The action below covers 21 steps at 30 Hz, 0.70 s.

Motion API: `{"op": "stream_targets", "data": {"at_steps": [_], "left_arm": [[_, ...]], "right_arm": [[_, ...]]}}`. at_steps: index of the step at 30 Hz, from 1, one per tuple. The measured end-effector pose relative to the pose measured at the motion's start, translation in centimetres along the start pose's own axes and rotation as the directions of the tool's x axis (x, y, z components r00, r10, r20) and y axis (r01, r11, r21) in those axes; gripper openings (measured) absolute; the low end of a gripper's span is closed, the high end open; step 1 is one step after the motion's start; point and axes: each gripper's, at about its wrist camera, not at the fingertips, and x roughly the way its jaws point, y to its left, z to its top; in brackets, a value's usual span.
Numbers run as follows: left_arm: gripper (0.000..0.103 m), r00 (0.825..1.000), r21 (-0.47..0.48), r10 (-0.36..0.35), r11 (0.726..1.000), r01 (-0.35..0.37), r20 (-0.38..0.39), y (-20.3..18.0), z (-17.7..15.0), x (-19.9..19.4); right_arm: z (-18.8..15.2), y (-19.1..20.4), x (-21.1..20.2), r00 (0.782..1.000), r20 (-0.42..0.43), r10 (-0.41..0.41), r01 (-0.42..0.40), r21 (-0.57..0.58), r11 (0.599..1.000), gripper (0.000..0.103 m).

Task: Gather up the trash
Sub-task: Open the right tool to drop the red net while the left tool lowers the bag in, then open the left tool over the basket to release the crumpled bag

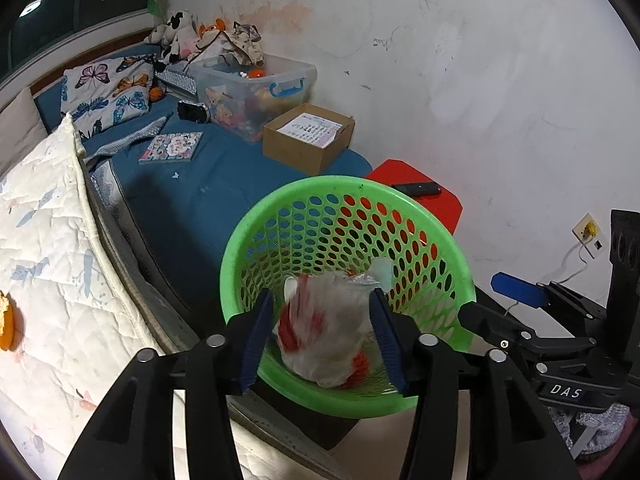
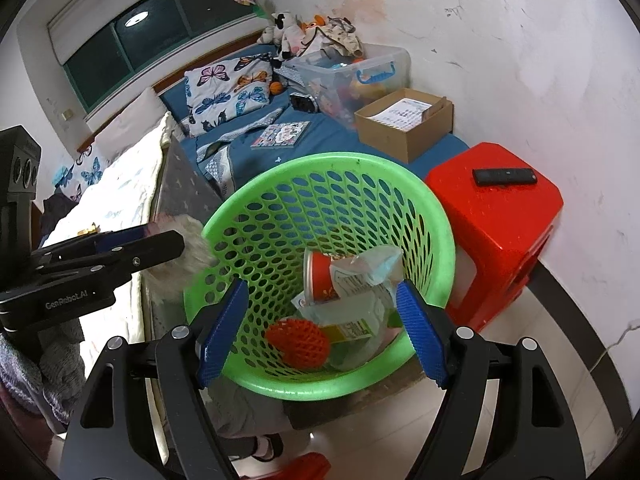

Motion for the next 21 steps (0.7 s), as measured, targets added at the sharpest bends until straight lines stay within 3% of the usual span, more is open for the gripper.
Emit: {"op": "stream_targets", "data": {"at_steps": [12,21], "left_arm": [[0.054,1.0,-0.023,0.019,1.0,-0.018,0.023,1.2,-0.8,-2.0],[0.06,0.995,-0.047,0.087,0.995,-0.085,0.043,2.8,-2.3,-4.5]], "right_arm": [[0.0,1.2,-0.8,1.0,0.014,0.014,-0.013,-0.014,1.0,0.077],[0.0,3.6,-1.5,0.999,0.026,0.042,-0.041,-0.048,0.998,0.079]]}}
